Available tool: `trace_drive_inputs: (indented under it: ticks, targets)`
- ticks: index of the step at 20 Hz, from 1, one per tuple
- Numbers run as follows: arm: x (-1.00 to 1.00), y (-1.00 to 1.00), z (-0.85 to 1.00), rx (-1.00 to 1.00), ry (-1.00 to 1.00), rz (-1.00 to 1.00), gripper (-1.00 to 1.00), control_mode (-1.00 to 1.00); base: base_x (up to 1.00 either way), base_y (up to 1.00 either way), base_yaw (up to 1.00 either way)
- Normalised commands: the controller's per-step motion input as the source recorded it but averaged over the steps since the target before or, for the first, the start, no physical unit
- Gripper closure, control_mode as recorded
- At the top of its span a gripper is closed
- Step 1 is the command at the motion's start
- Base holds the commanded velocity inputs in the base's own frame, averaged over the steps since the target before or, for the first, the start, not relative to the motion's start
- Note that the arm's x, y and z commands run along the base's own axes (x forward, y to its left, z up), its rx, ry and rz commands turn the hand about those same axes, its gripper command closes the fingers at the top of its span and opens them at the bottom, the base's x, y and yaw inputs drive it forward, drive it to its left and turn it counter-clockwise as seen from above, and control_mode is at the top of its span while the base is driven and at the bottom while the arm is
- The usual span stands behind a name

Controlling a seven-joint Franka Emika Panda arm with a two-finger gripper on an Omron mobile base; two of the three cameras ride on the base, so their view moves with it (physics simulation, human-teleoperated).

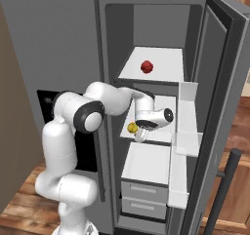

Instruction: Place the cold items (bell pepper and lemon) from the fridge in one tupperware on the dining counter. Place the warm items (kebab skewer and hot dog) in the stove area in another tupperware.

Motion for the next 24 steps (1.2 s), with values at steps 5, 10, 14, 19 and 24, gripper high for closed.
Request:
trace_drive_inputs:
  ticks: [5,10,14,19,24]
  targets:
    - [0.0,0.47,0.0,-0.01,0.02,0.0,-1.0,-1.0,0.0,0.0,0.0]
    - [0.14,0.38,-0.02,-0.06,0.12,0.0,-1.0,-1.0,0.0,0.0,0.0]
    - [0.3,-0.02,-0.28,-0.07,0.02,-0.02,-1.0,-1.0,0.0,0.0,0.0]
    - [0.15,-0.57,-0.54,-0.07,0.02,-0.11,-1.0,-1.0,0.0,0.0,0.0]
    - [0.25,0.07,-0.34,-0.07,0.0,-0.03,1.0,-1.0,0.0,0.0,0.0]
